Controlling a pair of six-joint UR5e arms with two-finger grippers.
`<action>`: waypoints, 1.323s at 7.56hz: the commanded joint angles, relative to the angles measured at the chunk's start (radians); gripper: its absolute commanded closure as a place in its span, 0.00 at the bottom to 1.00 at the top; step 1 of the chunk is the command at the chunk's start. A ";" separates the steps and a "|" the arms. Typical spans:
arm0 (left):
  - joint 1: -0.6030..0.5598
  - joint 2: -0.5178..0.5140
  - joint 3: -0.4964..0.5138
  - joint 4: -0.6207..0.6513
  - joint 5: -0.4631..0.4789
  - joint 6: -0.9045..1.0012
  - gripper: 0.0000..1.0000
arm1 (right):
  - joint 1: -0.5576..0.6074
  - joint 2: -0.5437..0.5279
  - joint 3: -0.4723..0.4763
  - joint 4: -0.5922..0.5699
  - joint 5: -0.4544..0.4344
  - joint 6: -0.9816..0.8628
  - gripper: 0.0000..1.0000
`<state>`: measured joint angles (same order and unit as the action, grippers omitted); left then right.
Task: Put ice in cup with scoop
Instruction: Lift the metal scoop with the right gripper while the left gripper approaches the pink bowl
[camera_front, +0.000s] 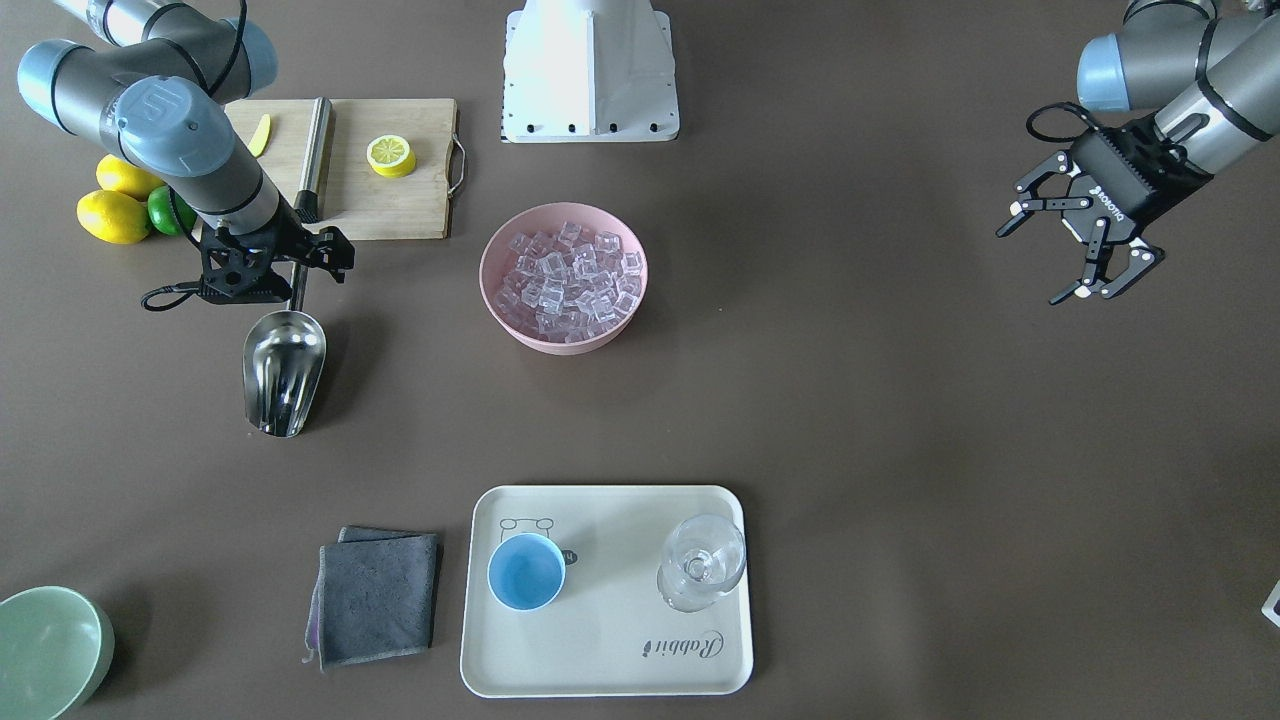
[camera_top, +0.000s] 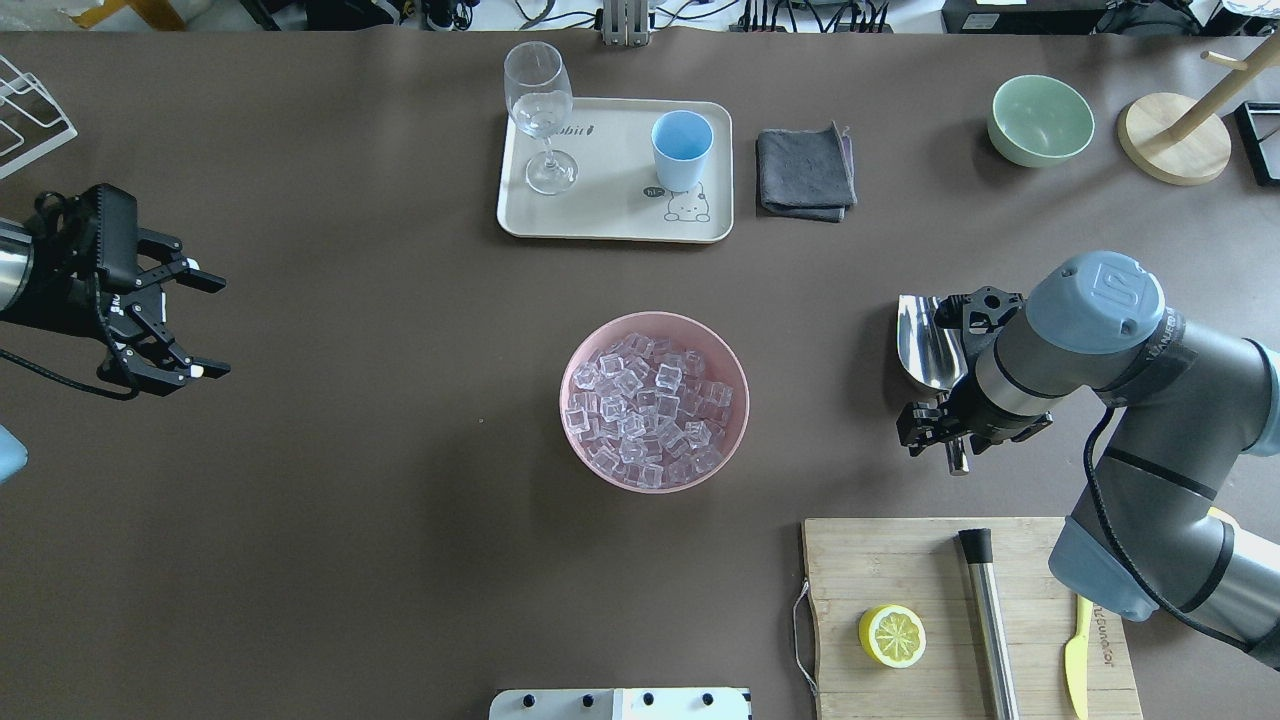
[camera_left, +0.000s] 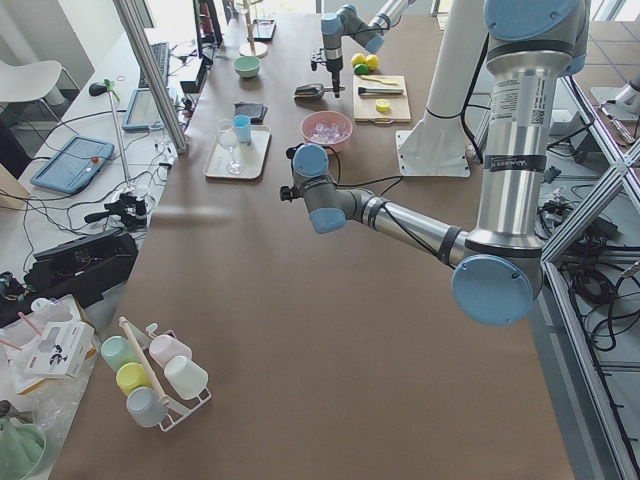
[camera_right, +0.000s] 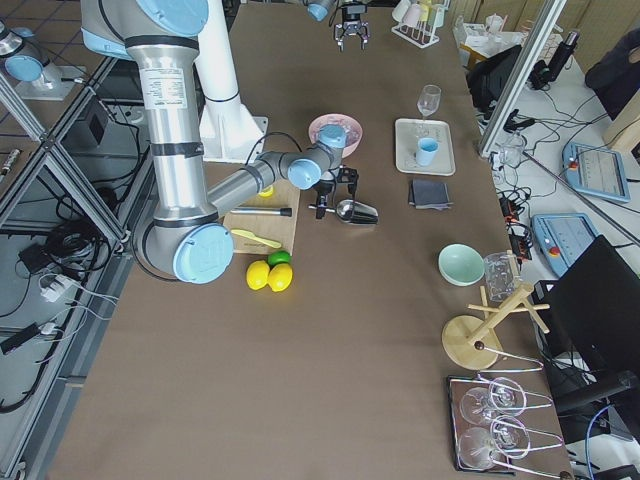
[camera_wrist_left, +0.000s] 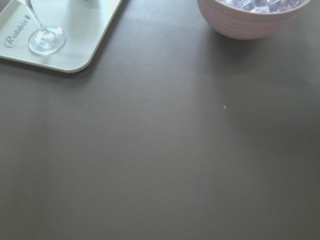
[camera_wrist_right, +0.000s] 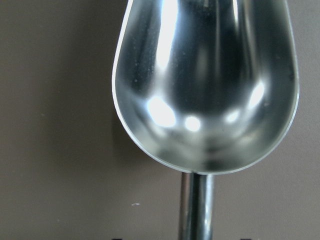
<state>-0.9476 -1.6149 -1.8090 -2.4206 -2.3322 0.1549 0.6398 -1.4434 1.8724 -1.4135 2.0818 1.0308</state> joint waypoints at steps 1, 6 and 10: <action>0.110 -0.095 0.084 -0.061 0.027 -0.003 0.01 | 0.000 -0.006 0.005 0.001 0.001 -0.001 0.95; 0.301 -0.273 0.143 -0.080 0.212 -0.002 0.01 | -0.002 -0.015 0.027 -0.004 0.001 -0.011 1.00; 0.360 -0.353 0.250 -0.160 0.249 0.000 0.01 | 0.052 -0.019 0.231 -0.254 0.006 -0.174 1.00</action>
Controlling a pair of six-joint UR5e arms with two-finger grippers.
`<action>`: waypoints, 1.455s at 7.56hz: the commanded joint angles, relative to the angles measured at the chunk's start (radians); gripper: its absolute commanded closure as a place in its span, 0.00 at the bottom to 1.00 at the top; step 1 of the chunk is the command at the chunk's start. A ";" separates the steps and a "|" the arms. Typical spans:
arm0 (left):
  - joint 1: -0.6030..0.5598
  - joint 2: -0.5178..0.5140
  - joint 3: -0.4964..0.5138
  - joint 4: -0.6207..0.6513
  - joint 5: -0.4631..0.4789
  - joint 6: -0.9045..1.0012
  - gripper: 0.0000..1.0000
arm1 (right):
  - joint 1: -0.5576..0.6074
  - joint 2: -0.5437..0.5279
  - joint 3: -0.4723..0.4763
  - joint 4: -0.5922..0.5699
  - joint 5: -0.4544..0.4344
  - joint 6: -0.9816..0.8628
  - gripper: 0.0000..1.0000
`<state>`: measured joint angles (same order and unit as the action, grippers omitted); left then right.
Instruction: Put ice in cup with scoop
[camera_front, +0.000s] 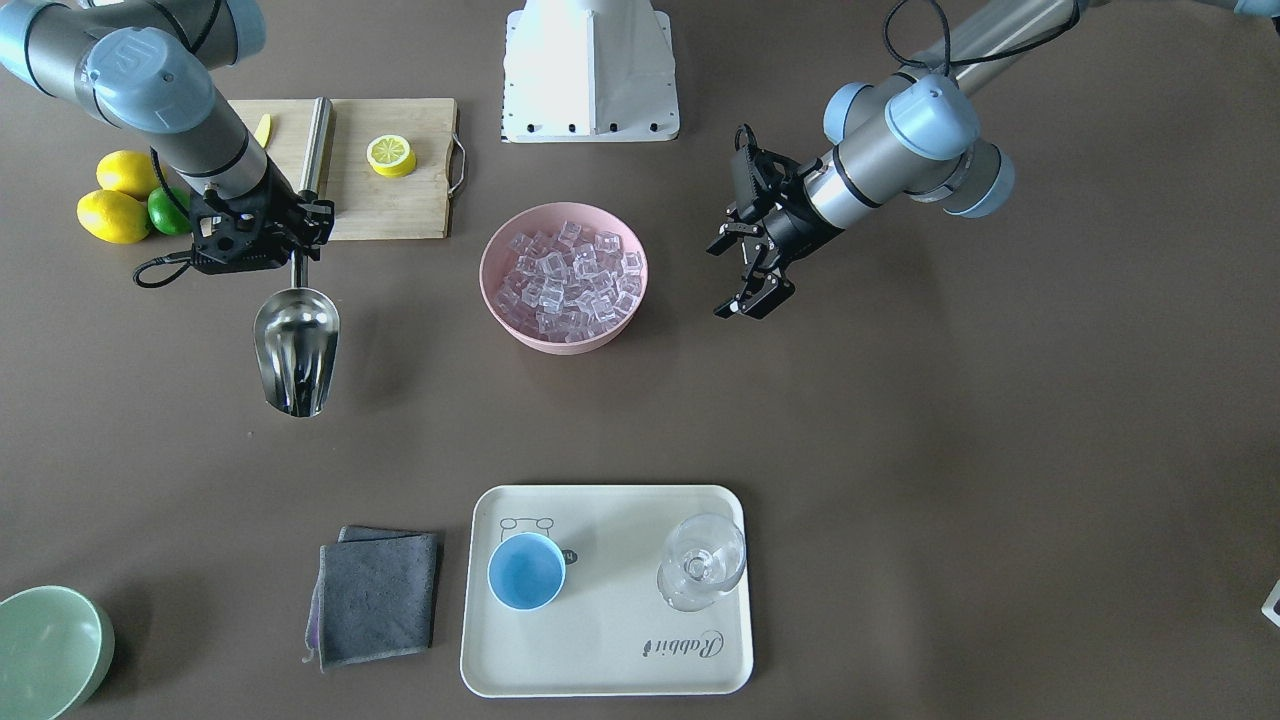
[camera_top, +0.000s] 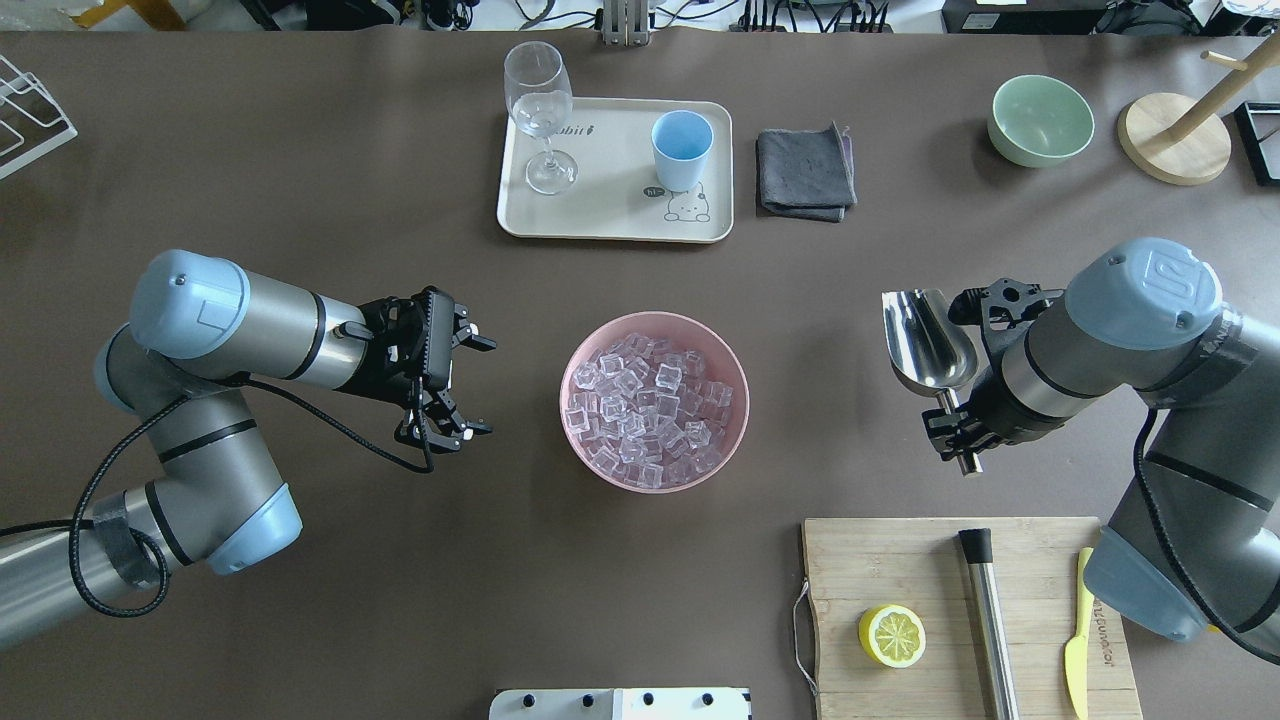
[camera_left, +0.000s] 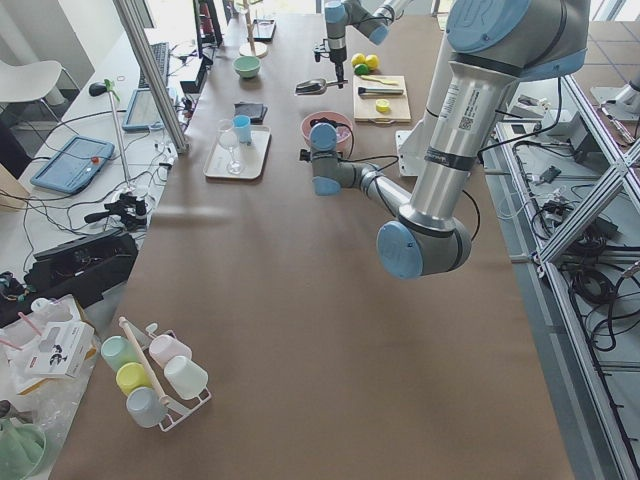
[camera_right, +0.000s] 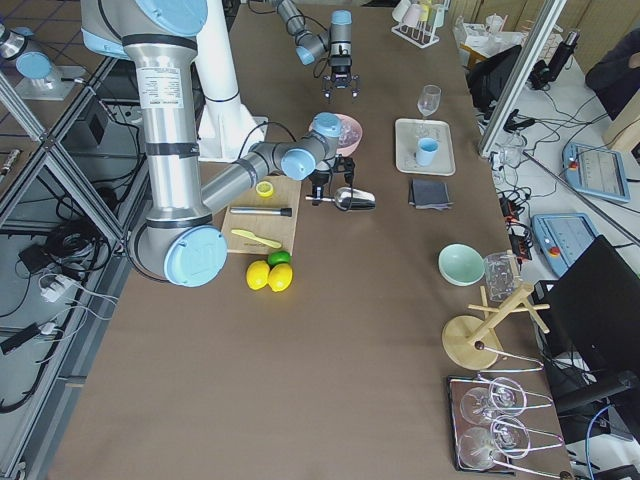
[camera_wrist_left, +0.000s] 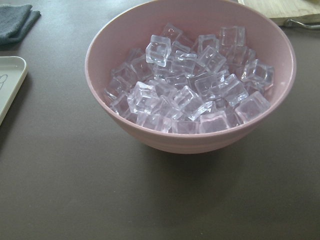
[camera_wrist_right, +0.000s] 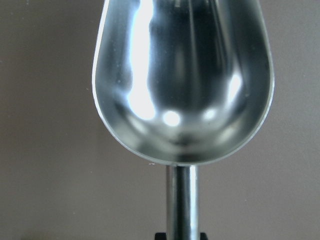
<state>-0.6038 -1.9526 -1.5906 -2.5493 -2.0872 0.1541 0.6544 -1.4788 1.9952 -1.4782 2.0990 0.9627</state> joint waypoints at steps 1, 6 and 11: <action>0.019 -0.017 0.032 -0.029 0.004 -0.001 0.01 | 0.112 0.026 0.169 -0.283 -0.011 -0.215 1.00; 0.019 -0.023 0.038 -0.034 0.015 -0.004 0.01 | 0.274 0.095 0.223 -0.521 -0.011 -0.786 1.00; 0.024 -0.029 0.038 -0.039 0.018 -0.002 0.01 | 0.158 0.421 0.249 -1.153 -0.169 -1.030 1.00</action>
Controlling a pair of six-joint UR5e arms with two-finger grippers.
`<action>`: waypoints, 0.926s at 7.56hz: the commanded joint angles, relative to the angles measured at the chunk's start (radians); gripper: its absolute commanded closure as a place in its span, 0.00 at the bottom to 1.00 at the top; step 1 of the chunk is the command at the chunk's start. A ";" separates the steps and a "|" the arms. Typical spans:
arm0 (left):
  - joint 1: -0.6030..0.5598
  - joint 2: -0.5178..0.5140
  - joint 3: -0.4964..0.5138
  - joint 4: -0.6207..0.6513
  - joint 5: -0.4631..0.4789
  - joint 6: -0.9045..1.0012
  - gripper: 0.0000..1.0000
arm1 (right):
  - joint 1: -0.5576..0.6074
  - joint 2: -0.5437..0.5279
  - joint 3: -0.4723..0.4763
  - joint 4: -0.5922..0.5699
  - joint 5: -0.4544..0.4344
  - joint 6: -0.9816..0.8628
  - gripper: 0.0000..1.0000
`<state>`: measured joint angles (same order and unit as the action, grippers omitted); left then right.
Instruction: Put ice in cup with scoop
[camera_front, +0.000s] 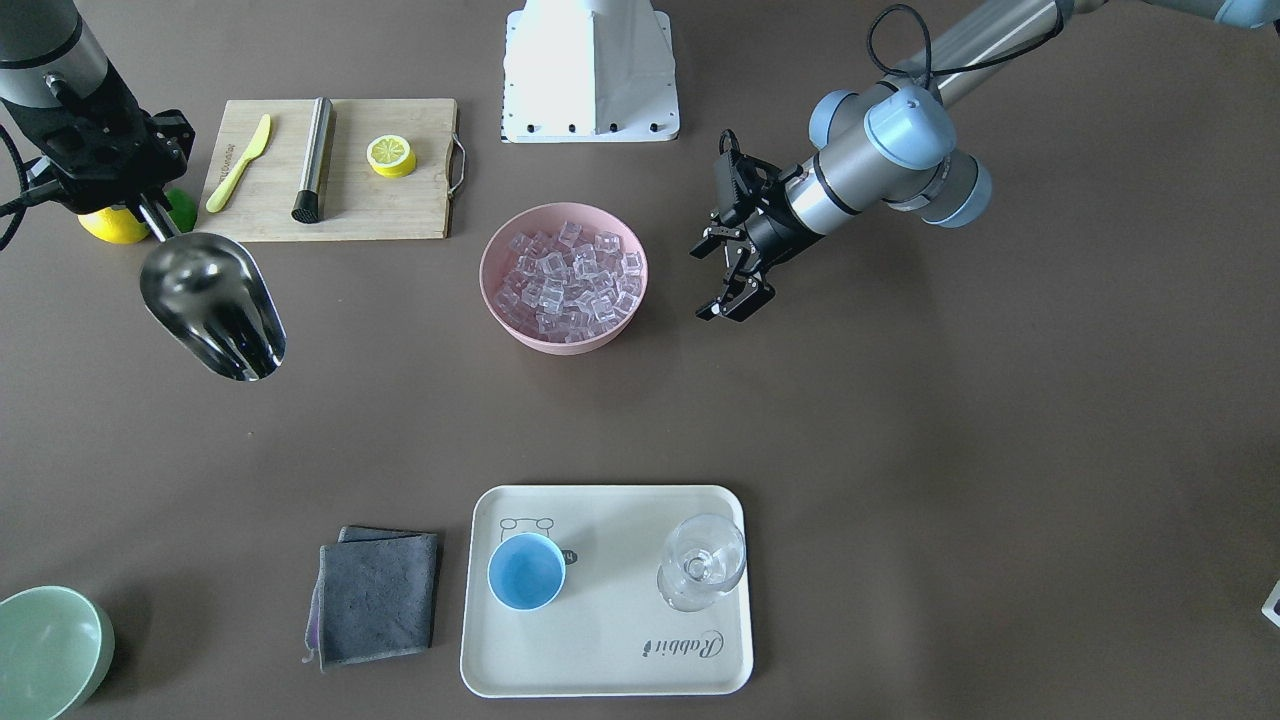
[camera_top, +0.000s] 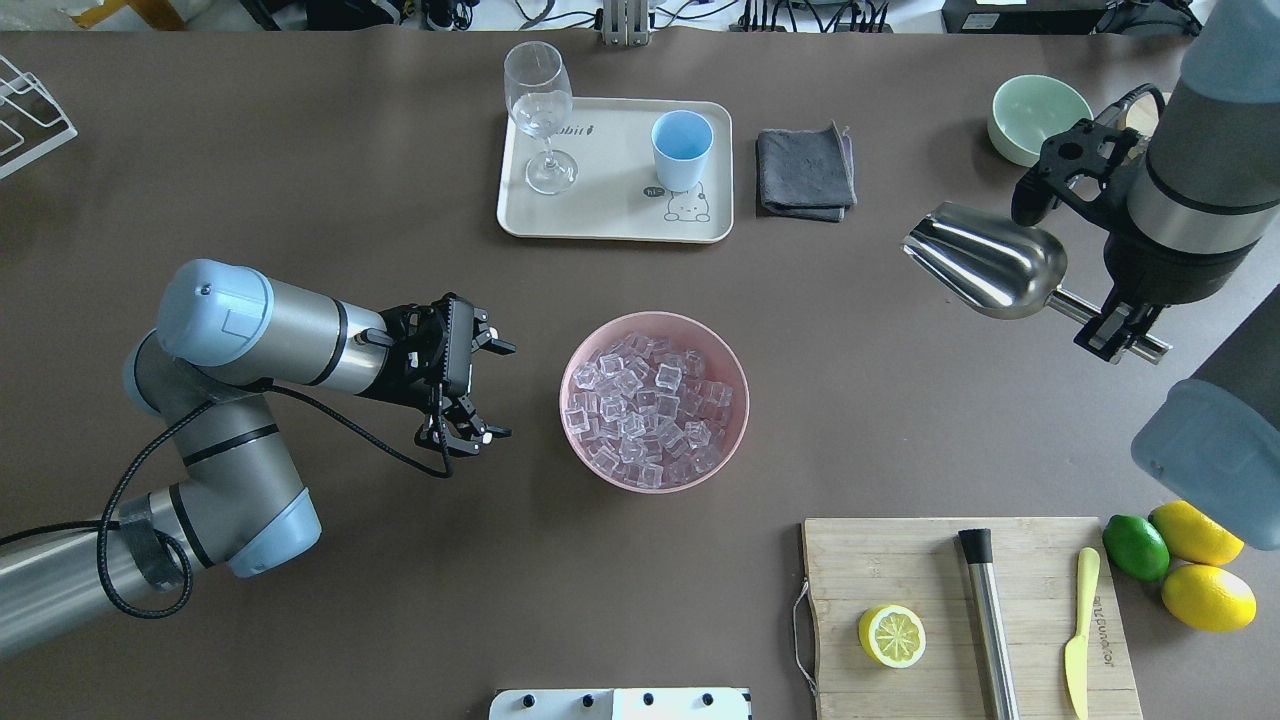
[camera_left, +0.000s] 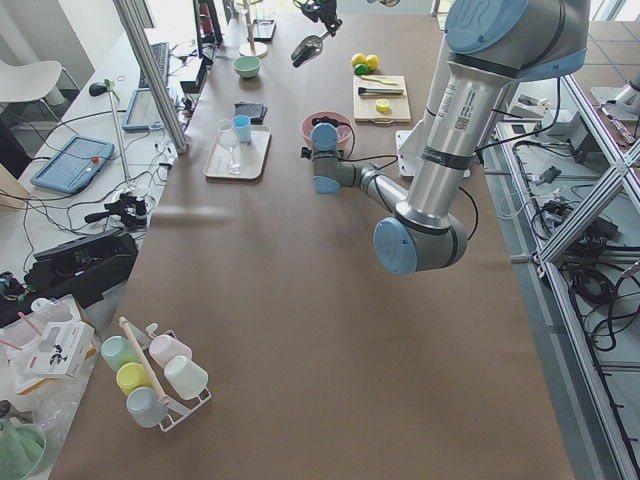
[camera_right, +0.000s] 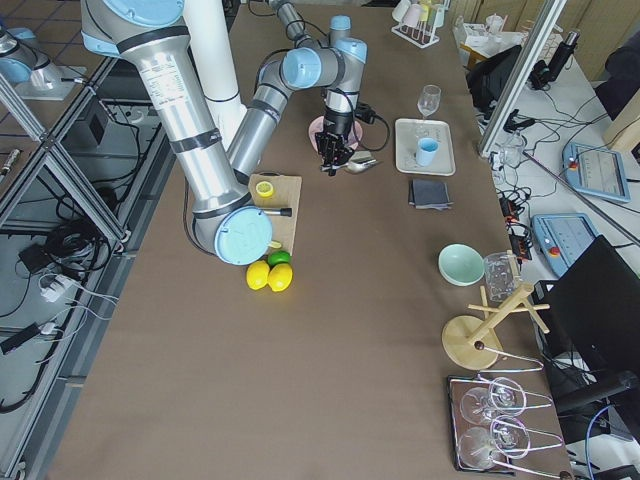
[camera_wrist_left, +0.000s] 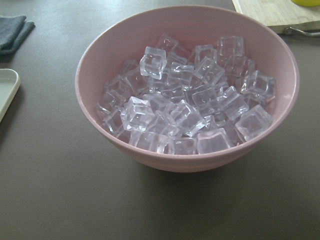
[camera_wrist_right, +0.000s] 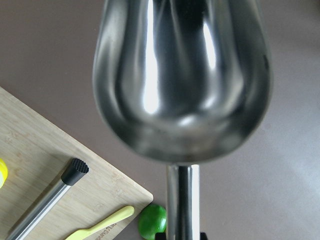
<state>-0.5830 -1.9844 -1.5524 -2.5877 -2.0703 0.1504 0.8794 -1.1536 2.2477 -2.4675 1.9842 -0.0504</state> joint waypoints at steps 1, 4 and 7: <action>0.011 0.003 0.000 0.000 0.007 0.000 0.01 | -0.103 0.148 -0.026 -0.224 -0.058 -0.025 1.00; 0.009 -0.004 -0.002 0.003 0.022 0.001 0.01 | -0.209 0.425 -0.199 -0.454 -0.093 -0.034 1.00; 0.073 0.111 -0.046 -0.153 0.025 0.000 0.01 | -0.293 0.628 -0.431 -0.539 -0.166 -0.066 1.00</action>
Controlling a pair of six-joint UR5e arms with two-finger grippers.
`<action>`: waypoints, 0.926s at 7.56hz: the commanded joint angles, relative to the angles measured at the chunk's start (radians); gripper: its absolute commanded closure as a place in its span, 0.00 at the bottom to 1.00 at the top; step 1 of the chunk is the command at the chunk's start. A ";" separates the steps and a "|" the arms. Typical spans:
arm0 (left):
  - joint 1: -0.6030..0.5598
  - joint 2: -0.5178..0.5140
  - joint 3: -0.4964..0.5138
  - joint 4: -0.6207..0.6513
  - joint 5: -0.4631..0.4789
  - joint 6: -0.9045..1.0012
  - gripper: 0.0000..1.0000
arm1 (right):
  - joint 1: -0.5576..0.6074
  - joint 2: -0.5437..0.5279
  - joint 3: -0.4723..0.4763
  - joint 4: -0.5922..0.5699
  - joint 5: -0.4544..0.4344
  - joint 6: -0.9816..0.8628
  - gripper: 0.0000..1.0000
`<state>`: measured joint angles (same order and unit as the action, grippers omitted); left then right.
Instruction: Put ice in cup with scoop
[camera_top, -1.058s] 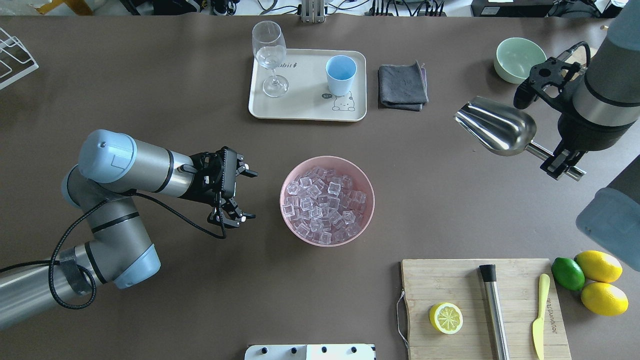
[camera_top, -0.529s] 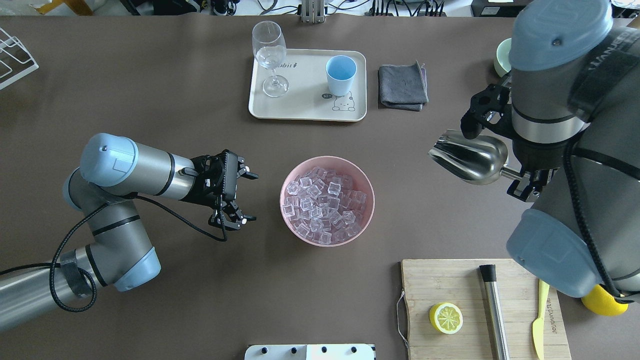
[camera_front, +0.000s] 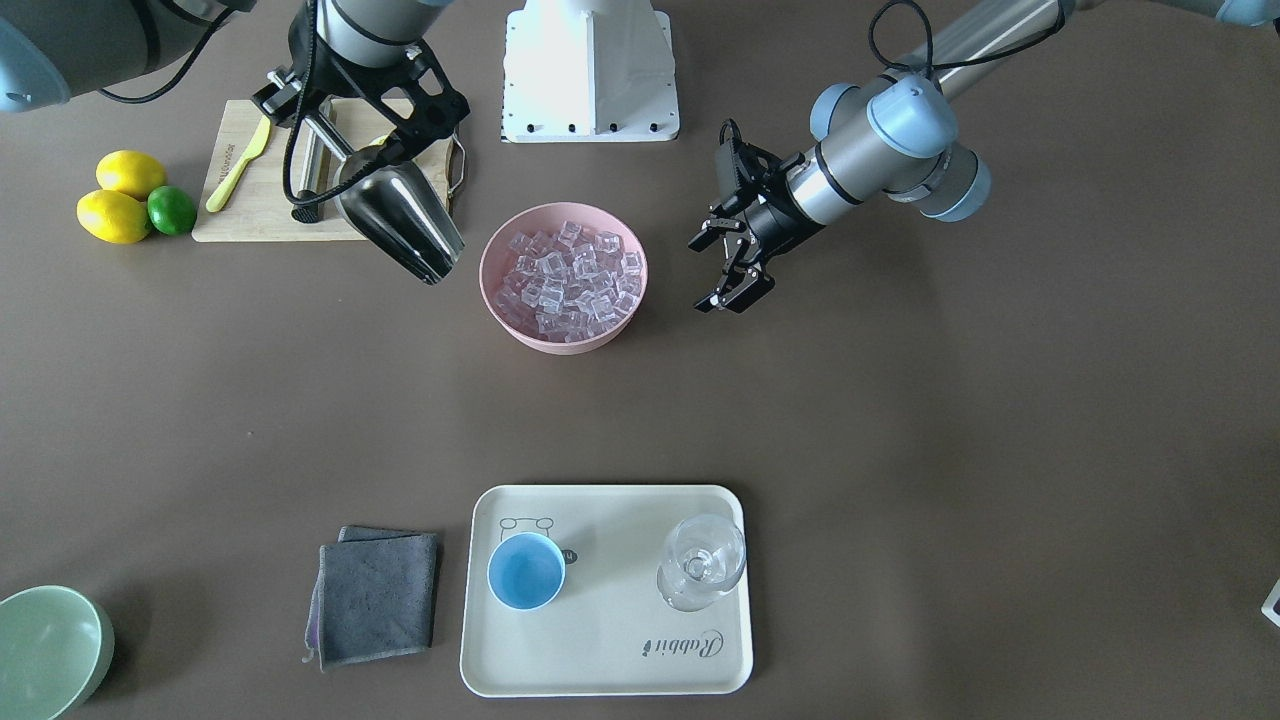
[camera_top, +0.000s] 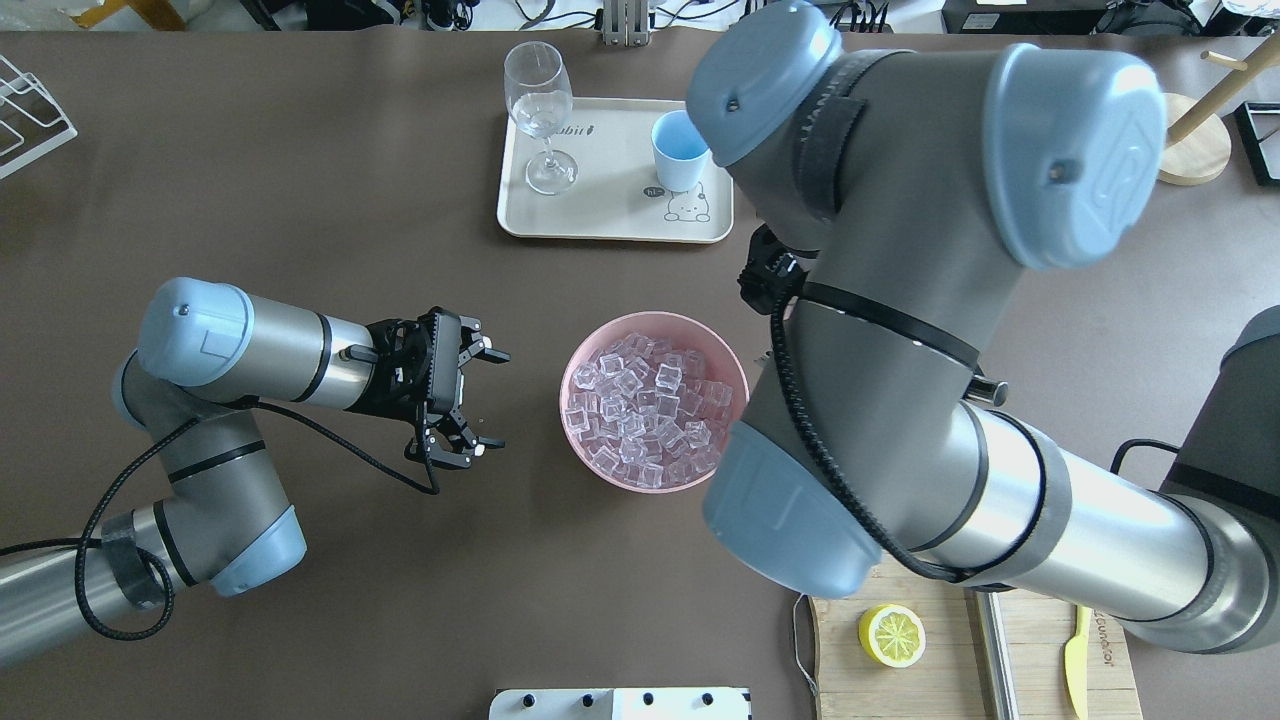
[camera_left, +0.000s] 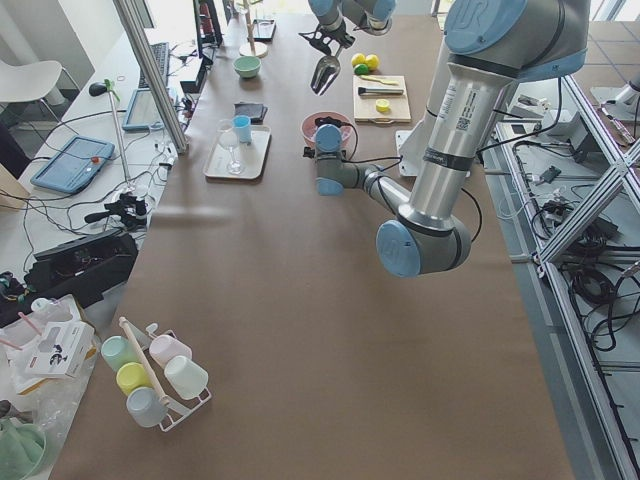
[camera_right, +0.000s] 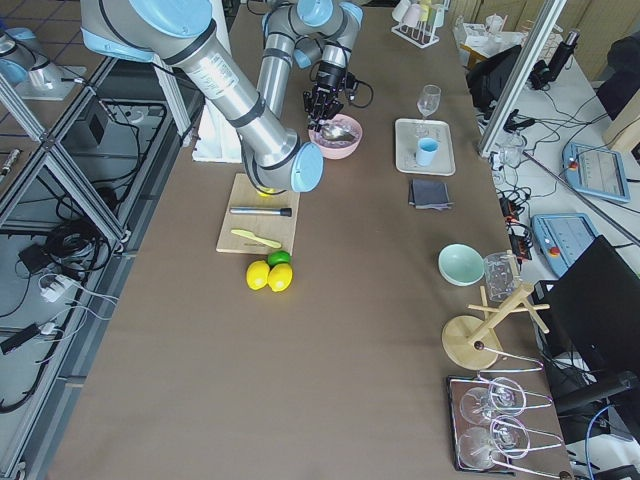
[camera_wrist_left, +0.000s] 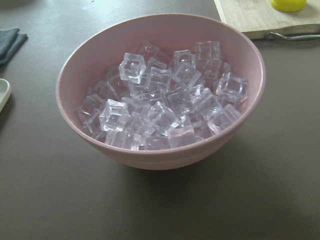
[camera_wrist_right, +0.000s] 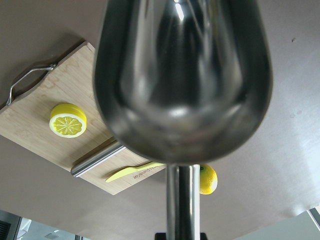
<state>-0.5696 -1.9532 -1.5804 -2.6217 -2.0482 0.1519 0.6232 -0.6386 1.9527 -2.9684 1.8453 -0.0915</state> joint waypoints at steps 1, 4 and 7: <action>0.063 0.098 -0.010 -0.139 0.005 0.000 0.01 | -0.040 0.169 -0.225 -0.038 -0.020 -0.030 1.00; 0.059 0.086 0.008 -0.130 0.056 -0.060 0.01 | -0.106 0.227 -0.297 -0.104 -0.117 -0.092 1.00; 0.062 0.083 0.006 -0.126 0.057 -0.061 0.01 | -0.114 0.231 -0.331 -0.115 -0.178 -0.195 1.00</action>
<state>-0.5096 -1.8691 -1.5732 -2.7481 -1.9932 0.0920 0.5132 -0.4076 1.6512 -3.0791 1.6967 -0.2428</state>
